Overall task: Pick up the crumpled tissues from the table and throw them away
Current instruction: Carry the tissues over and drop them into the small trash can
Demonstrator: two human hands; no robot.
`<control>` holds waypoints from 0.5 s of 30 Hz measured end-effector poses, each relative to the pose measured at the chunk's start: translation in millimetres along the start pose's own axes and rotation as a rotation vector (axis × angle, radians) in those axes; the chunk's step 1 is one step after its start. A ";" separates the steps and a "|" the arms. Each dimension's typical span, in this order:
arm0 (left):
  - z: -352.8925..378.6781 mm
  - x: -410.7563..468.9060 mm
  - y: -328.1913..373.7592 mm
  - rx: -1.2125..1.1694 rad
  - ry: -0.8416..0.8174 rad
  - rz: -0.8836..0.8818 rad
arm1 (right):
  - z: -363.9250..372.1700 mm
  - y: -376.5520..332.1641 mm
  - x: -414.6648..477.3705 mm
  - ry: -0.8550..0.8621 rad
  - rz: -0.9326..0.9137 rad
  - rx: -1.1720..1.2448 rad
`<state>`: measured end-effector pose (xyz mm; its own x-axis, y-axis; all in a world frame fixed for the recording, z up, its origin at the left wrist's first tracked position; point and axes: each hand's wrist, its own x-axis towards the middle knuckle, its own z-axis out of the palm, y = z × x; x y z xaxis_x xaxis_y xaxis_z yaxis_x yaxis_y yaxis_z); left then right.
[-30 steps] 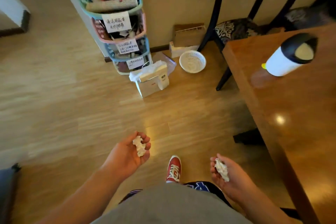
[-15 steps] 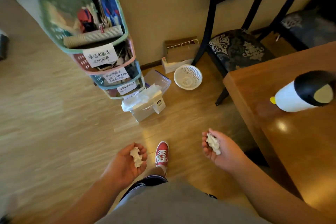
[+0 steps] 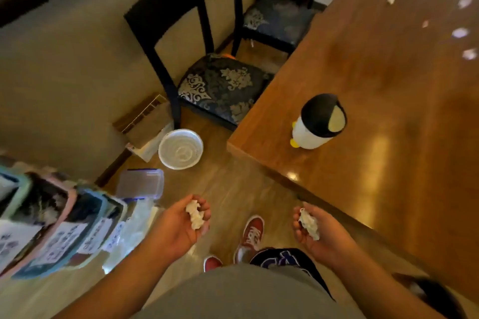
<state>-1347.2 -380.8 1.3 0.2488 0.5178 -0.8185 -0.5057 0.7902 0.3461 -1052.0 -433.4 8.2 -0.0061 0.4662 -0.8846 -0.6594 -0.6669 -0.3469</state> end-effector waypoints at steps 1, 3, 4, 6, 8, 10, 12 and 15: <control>18.8 11.3 7.3 0.043 -0.026 -0.013 | -8.1 -7.6 1.0 0.018 -0.030 0.062; 54.4 30.8 17.7 0.107 -0.078 -0.028 | -22.4 -22.3 3.1 0.034 -0.088 0.170; 71.4 40.1 22.4 0.137 -0.103 -0.034 | -28.2 -30.2 4.9 0.042 -0.114 0.217; 99.0 54.3 30.5 0.190 -0.144 -0.036 | -36.3 -46.5 9.1 0.064 -0.154 0.296; 126.7 69.2 38.8 0.236 -0.173 -0.042 | -41.9 -69.6 14.9 0.101 -0.201 0.378; 150.3 83.4 46.9 0.262 -0.185 -0.056 | -44.8 -93.8 21.3 0.132 -0.251 0.442; 168.5 94.9 54.9 0.287 -0.193 -0.058 | -46.5 -119.3 27.0 0.157 -0.313 0.472; 190.3 108.0 66.2 0.316 -0.208 -0.047 | -45.4 -162.2 28.4 0.227 -0.452 0.498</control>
<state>-1196.6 -210.1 23.0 0.4441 0.5086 -0.7376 -0.2182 0.8599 0.4615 -911.1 -338.3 25.2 0.4703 0.4654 -0.7498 -0.8261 -0.0666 -0.5595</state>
